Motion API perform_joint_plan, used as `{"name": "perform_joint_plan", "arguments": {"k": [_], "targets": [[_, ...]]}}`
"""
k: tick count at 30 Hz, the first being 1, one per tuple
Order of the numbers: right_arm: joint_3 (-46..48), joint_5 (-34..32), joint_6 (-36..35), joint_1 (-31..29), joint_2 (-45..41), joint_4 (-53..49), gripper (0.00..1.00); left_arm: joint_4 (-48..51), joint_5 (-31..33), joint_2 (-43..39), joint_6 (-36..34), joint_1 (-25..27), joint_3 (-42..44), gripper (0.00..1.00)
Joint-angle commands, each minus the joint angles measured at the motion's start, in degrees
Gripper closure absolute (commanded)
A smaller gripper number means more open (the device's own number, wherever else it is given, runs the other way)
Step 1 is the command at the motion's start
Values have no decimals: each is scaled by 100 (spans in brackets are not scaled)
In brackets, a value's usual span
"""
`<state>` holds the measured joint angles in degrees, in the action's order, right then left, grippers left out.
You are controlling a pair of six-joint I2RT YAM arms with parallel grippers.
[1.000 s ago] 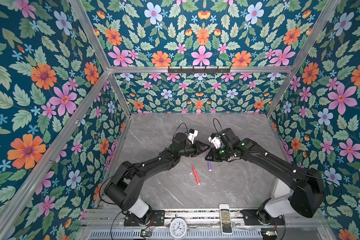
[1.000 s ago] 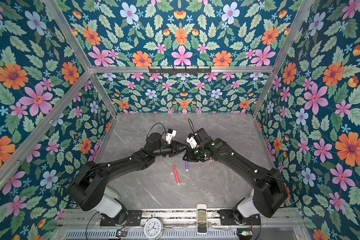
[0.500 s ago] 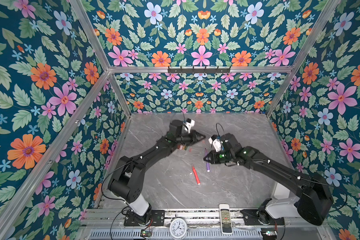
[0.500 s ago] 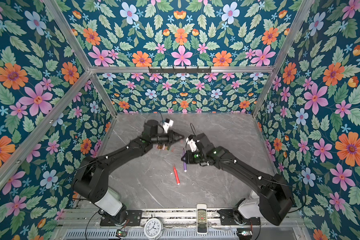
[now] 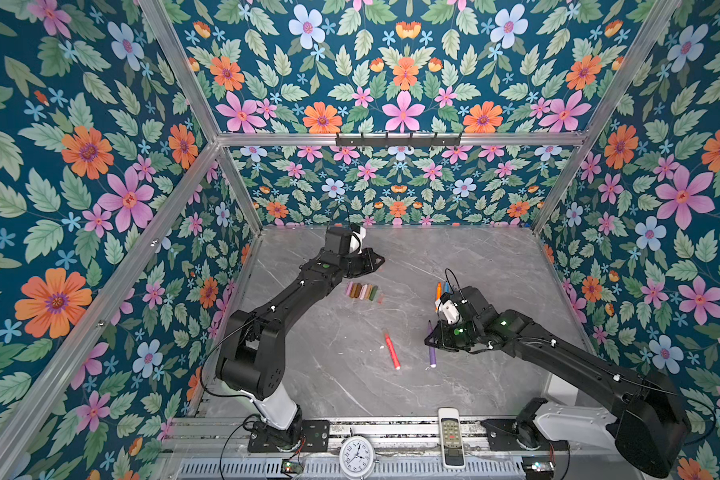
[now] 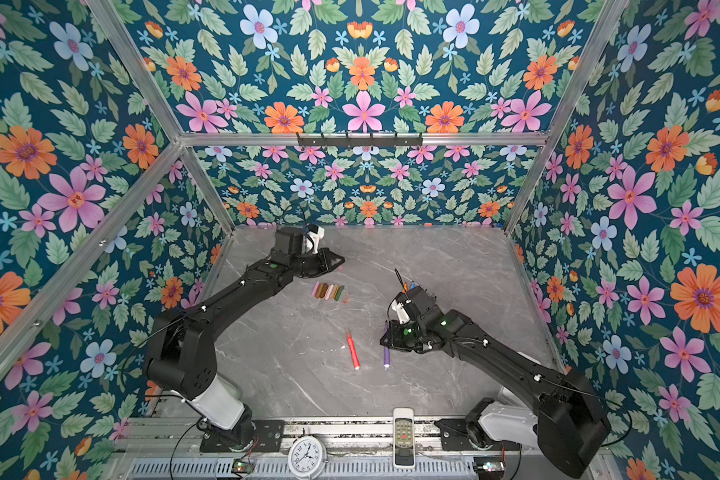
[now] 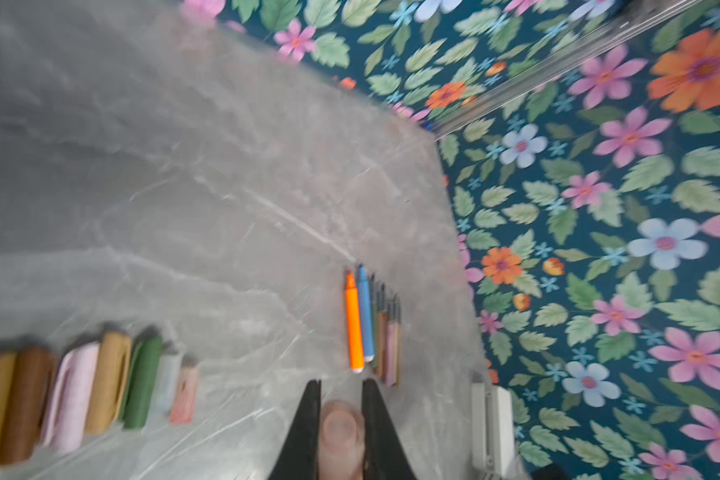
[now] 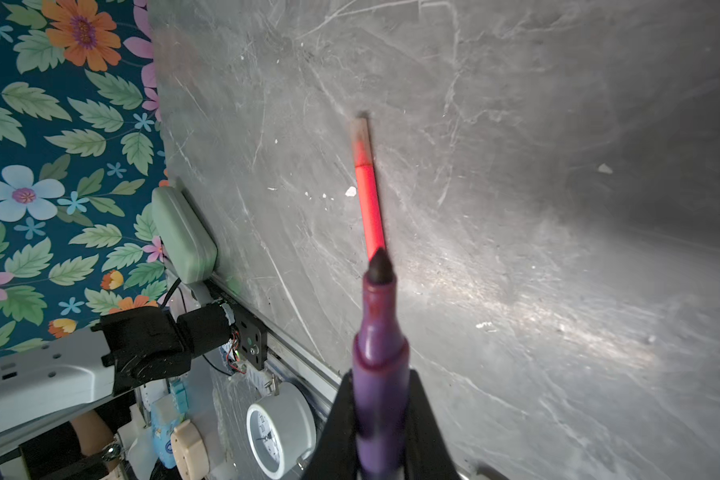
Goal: Open the pen caps
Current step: 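Carry the cap to the cap row with left while right moves marker to pens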
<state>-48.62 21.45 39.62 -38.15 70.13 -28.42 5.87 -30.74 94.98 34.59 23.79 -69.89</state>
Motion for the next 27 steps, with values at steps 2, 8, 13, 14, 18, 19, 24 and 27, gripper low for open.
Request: {"name": "perform_joint_plan", "arguments": {"k": [2, 8, 13, 14, 18, 19, 24, 27], "targets": [[-354, -899, -466, 28, 283, -603, 100, 978, 521, 93, -700, 3, 206, 100], [-717, -1480, -687, 32, 1126, -698, 100, 1560, 1199, 285, -1042, 34, 532, 100], [-947, -1485, -754, 61, 1949, -465, 100, 1602, 1486, 308, -1077, 29, 818, 100], [-1008, -1447, -760, 72, 2108, -431, 100, 1597, 1484, 338, -1077, 30, 859, 100], [-1261, -1340, -780, 110, 2656, -385, 100, 1586, 1510, 376, -1095, 38, 956, 100], [-1321, -1285, -784, 138, 2727, -381, 100, 1576, 1510, 386, -1097, 38, 972, 100], [-2120, -1018, -880, 701, 3234, -688, 100, 1421, 1327, 376, -1069, 38, 988, 100], [-2784, -1057, -983, 1020, 3623, -990, 100, 1322, 1194, 314, -1032, 38, 988, 100]]}}
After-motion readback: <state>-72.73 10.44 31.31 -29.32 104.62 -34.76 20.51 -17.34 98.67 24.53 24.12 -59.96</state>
